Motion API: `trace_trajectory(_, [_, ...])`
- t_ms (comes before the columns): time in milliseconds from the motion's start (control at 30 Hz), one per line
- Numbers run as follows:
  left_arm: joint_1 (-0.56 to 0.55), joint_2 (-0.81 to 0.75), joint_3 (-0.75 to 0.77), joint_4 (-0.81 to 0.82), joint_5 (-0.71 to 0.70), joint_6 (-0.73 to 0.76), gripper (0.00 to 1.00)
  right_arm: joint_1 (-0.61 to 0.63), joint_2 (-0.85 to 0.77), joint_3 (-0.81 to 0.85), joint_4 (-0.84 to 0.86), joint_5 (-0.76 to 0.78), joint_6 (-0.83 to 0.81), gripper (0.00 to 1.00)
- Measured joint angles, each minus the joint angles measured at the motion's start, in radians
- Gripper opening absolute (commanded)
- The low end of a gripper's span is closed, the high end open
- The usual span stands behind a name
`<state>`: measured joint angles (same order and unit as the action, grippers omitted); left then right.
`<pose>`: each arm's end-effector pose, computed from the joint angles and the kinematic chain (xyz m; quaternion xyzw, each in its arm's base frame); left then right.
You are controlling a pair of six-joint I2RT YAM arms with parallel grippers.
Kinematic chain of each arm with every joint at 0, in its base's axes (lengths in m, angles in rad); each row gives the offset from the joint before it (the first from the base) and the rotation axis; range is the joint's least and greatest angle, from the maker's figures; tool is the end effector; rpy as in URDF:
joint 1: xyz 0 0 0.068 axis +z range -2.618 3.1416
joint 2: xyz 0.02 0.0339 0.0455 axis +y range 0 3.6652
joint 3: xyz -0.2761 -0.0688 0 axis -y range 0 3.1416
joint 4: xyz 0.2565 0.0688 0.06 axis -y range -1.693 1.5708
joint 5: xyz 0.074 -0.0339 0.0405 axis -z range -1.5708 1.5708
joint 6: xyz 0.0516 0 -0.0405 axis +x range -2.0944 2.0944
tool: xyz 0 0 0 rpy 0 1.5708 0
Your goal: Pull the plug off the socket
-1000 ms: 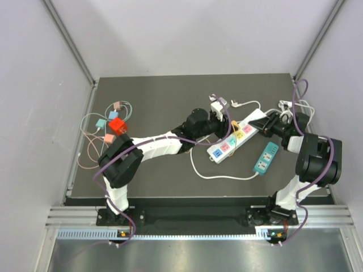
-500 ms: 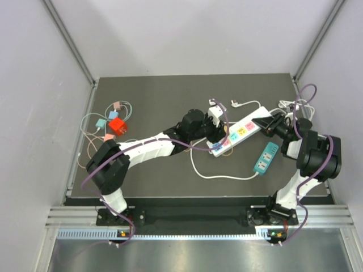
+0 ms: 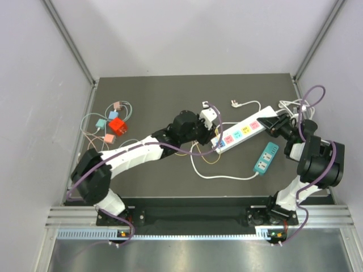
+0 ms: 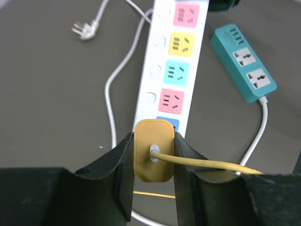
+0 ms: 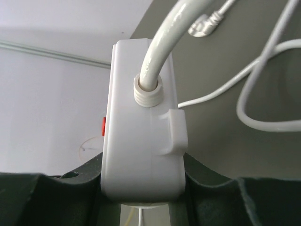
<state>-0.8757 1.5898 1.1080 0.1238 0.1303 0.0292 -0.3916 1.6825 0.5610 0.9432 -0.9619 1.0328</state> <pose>0.2495 -0.3096 0.2800 0.3918 0.7212 -0.2824 0.4965 0.3102 -0.0823 0.1645 0.2199 0.7088 0.5160 0.4278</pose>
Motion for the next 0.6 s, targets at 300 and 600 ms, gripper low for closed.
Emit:
trace_trajectory(300, [0.024,-0.241,0.035,-0.102,-0.136,0.057,0.0,-0.005,0.0,0.011,-0.212,0.035,-0.127,0.18])
trace_trajectory(600, [0.217,-0.383,0.198,-0.151,-0.316,0.103,0.0,-0.005,0.0,0.037,-0.307,0.039,-0.171,0.46])
